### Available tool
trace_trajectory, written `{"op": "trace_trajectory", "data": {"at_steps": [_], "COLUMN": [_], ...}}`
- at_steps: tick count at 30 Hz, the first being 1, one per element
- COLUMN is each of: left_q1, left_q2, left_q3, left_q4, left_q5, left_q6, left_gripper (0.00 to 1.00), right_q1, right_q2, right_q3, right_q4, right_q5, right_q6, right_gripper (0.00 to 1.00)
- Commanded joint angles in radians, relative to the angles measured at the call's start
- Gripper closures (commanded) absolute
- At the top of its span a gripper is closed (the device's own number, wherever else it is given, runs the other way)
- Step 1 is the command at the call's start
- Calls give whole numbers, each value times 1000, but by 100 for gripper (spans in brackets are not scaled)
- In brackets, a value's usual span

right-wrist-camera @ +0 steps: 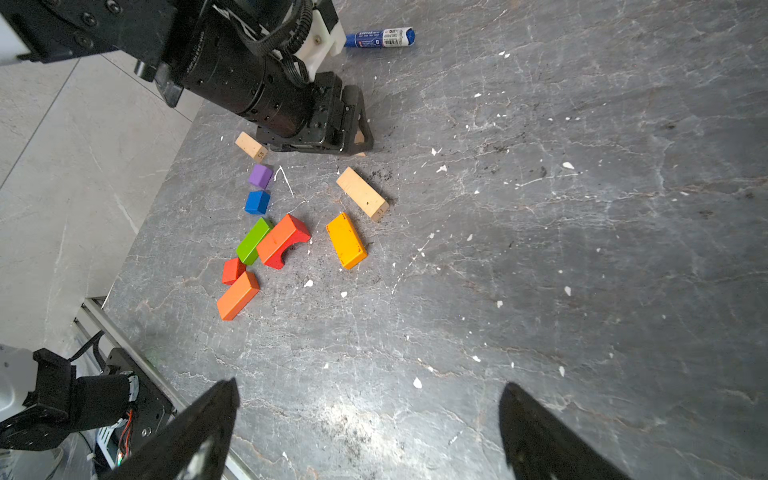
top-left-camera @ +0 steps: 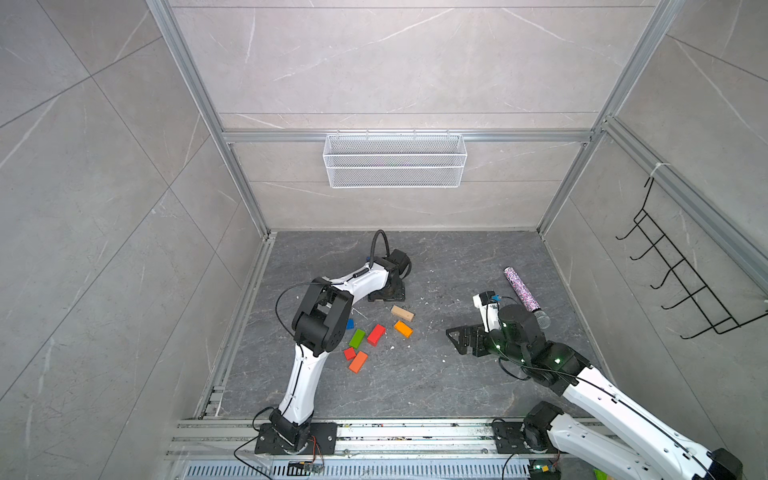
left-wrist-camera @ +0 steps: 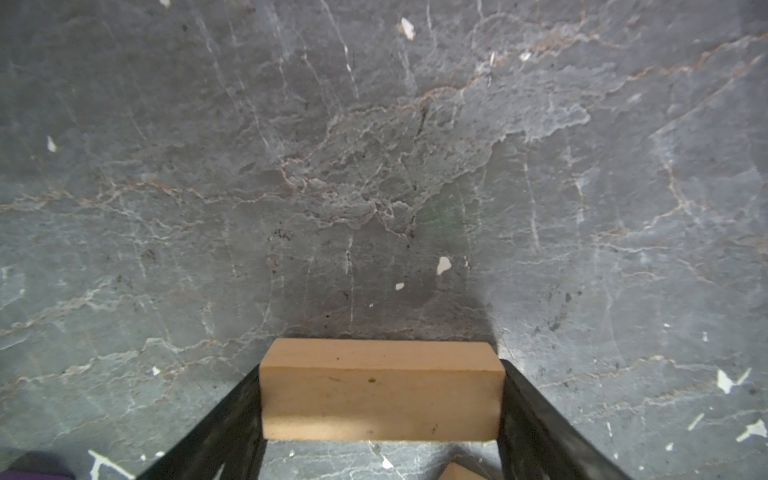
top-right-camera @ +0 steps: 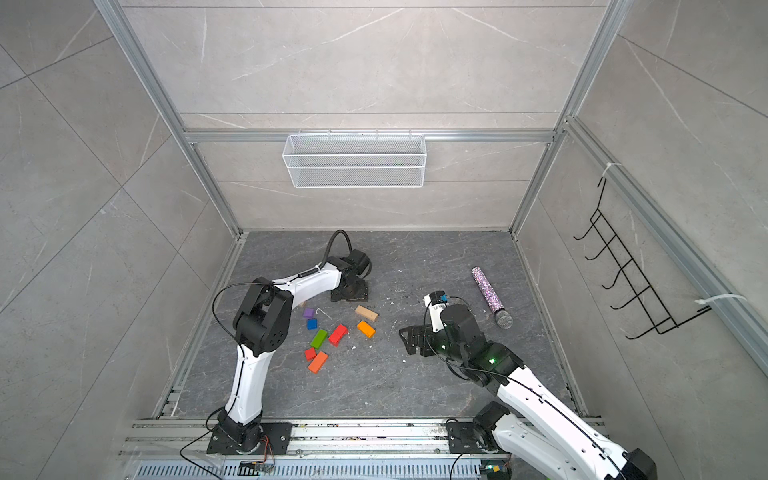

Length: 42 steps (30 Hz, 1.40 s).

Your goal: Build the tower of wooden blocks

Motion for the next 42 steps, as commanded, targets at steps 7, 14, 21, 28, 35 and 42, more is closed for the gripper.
{"op": "trace_trajectory", "data": {"at_steps": [7, 14, 21, 28, 35, 42], "left_q1": [5, -1, -3, -24, -95, -135], "left_q2": [-24, -95, -179, -252, -274, -256], "left_q3": [-31, -53, -70, -88, -102, -116], "left_q4": [-29, -3, -1, 6, -17, -18], "left_q5": [-8, 24, 18, 62, 63, 57], "left_q6": [-15, 39, 101, 143, 193, 269], "left_gripper": [7, 0, 0, 0, 0, 1], "right_q1": [6, 6, 8, 8, 8, 8], "right_q2": [3, 1, -1, -7, -6, -1], "right_q3": [-14, -16, -17, -10, -5, 5], "right_q4": [14, 20, 30, 31, 63, 75], "right_q5": [-10, -27, -47, -46, -45, -44], "right_q6": [11, 11, 19, 21, 34, 40], "right_gripper": [1, 1, 1, 1, 1, 1]}}
